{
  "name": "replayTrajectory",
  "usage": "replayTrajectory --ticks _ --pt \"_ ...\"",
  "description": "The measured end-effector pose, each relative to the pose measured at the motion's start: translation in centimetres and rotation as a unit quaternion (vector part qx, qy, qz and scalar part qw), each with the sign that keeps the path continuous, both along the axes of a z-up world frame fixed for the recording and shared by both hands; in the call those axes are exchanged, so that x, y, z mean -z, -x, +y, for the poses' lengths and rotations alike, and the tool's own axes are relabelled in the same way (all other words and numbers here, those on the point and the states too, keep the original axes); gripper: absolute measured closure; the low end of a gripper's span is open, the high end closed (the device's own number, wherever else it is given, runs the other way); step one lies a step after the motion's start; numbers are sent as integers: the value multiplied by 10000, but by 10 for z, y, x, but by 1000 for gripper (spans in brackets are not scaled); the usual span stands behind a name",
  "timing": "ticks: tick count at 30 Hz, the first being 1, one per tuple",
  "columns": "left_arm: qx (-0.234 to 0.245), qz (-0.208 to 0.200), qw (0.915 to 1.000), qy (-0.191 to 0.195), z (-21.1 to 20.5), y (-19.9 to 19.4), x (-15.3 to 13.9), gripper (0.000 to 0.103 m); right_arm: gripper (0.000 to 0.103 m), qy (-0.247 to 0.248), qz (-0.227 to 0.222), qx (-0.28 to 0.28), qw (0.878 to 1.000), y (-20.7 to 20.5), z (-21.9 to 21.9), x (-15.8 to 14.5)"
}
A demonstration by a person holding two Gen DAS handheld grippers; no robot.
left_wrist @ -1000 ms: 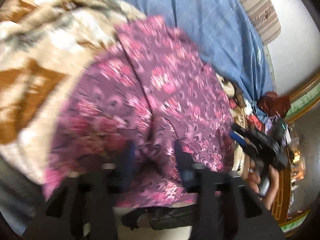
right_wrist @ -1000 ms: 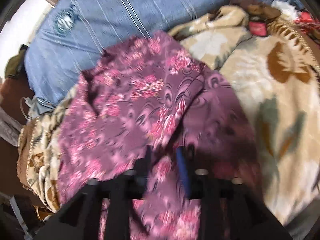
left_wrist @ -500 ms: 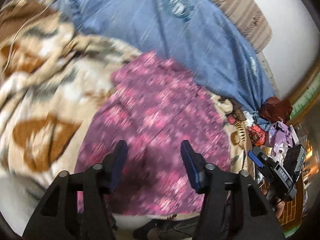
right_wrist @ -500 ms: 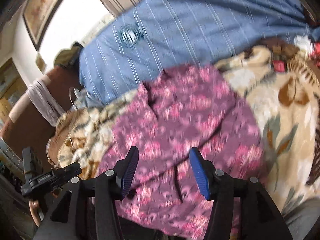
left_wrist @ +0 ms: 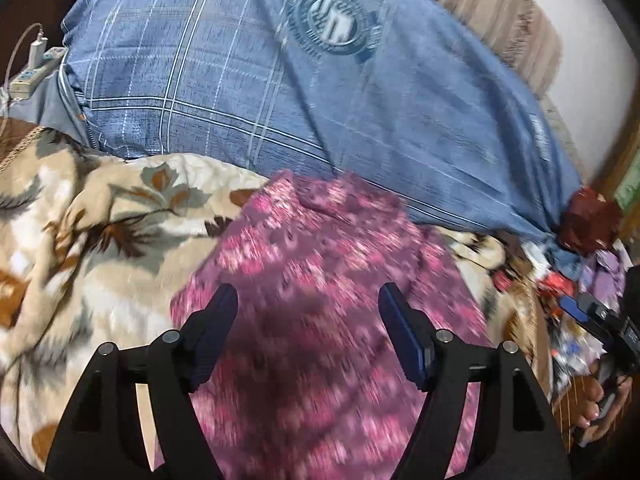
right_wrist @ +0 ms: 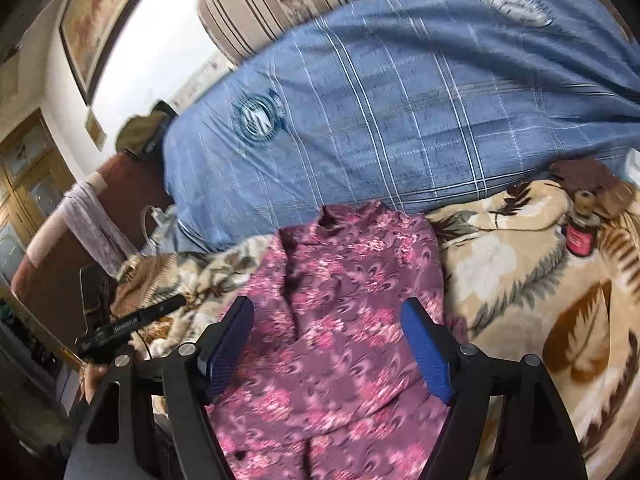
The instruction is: Fold small clothes
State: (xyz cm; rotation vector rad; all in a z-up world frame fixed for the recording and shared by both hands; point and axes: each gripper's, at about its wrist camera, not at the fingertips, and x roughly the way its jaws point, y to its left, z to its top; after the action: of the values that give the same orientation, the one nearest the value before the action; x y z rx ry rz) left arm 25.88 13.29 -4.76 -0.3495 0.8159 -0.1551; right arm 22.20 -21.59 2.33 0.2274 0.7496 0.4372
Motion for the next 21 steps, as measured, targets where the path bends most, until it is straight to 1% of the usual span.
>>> replayTrajectory --ticks 2,3,4,6,8,10,13,14,17,20,21 --pt "122 207 9997 38 -1 -29 10 30 25 234 119 -31 9996 -30 3 10" --pt "192 294 9994 81 -2 -42 15 30 25 309 231 -48 9992 -45 4 16" --pt "251 380 9989 106 -2 -55 20 30 25 375 435 -72 9983 -66 6 26" --pt "338 577 9977 56 -4 -83 28 30 26 426 712 -124 9965 -96 8 41" --pt "446 663 9968 -97 -9 -111 35 30 26 460 994 -50 9940 -132 7 59" --pt "495 781 9954 -230 -12 -138 41 30 29 396 1241 20 9915 -162 3 74" --pt "692 1013 9923 -138 -13 -172 55 30 31 422 1529 158 9872 -204 -1 96" --pt "654 1099 9917 -135 -11 -185 61 30 34 431 1627 201 9855 -220 -3 105" --pt "531 1226 9907 -251 -7 -212 74 30 41 446 1890 279 9806 -253 -7 127" --pt "685 1383 9873 -379 -9 -233 86 31 43 418 2041 186 9779 -273 -6 143" --pt "738 1426 9861 -424 -11 -236 89 31 45 383 2088 164 9771 -277 -6 149"
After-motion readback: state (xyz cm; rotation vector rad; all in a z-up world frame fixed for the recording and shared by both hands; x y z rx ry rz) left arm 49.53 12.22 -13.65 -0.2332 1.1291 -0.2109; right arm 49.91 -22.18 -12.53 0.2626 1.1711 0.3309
